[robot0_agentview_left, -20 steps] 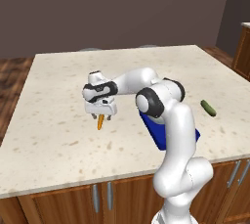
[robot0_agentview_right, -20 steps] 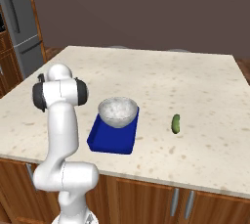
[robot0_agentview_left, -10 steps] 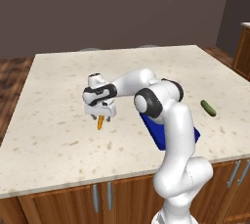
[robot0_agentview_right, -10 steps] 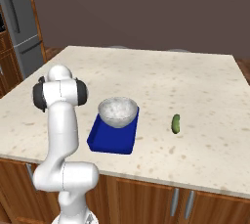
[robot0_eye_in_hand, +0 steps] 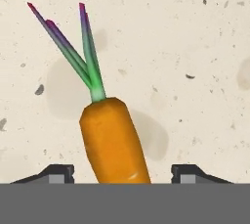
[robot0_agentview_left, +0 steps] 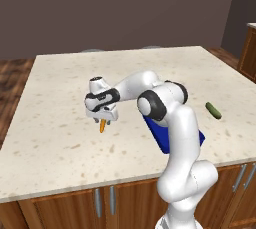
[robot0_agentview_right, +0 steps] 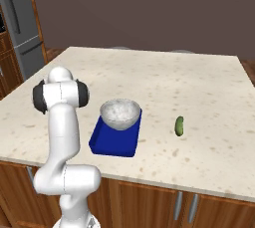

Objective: Place the two vegetables and bowl onto the tray for setting up a vegetable dip station.

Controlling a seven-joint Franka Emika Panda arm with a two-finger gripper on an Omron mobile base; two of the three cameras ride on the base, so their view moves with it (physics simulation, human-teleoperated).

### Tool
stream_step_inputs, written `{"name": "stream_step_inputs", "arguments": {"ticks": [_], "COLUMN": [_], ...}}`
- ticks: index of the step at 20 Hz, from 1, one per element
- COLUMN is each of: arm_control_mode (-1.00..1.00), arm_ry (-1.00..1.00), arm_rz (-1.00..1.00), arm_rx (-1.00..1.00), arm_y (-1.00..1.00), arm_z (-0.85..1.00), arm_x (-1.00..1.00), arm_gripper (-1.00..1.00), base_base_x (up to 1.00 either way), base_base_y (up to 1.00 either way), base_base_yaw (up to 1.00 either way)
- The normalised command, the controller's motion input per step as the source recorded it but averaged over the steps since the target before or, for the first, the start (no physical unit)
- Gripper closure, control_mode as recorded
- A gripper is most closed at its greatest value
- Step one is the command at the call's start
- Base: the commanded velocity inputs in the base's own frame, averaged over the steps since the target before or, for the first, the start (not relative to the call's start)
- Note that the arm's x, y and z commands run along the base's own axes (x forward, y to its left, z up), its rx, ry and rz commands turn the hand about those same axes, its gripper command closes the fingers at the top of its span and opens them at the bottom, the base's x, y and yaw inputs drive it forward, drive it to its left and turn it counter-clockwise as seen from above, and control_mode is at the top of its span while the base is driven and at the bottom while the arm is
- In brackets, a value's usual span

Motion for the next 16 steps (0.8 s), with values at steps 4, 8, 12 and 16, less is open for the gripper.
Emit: {"name": "stream_step_inputs", "arguments": {"ticks": [4, 8, 12, 16], "arm_control_mode": [-1.0, -1.0, -1.0, -1.0], "arm_ry": [0.02, 0.04, 0.01, 0.0], "arm_rz": [0.0, 0.0, 0.0, 0.0], "arm_rx": [0.05, 0.11, 0.17, 0.12], "arm_y": [-0.01, -0.09, -0.15, -0.16], "arm_z": [-0.04, 0.08, 0.25, 0.32], "arm_x": [0.01, -0.03, -0.21, -0.41], "arm_gripper": [1.0, 1.0, 1.0, 1.0], "base_base_x": [0.0, 0.0, 0.0, 0.0], "base_base_y": [0.0, 0.0, 0.0, 0.0], "base_base_yaw": [0.0, 0.0, 0.0, 0.0]}}
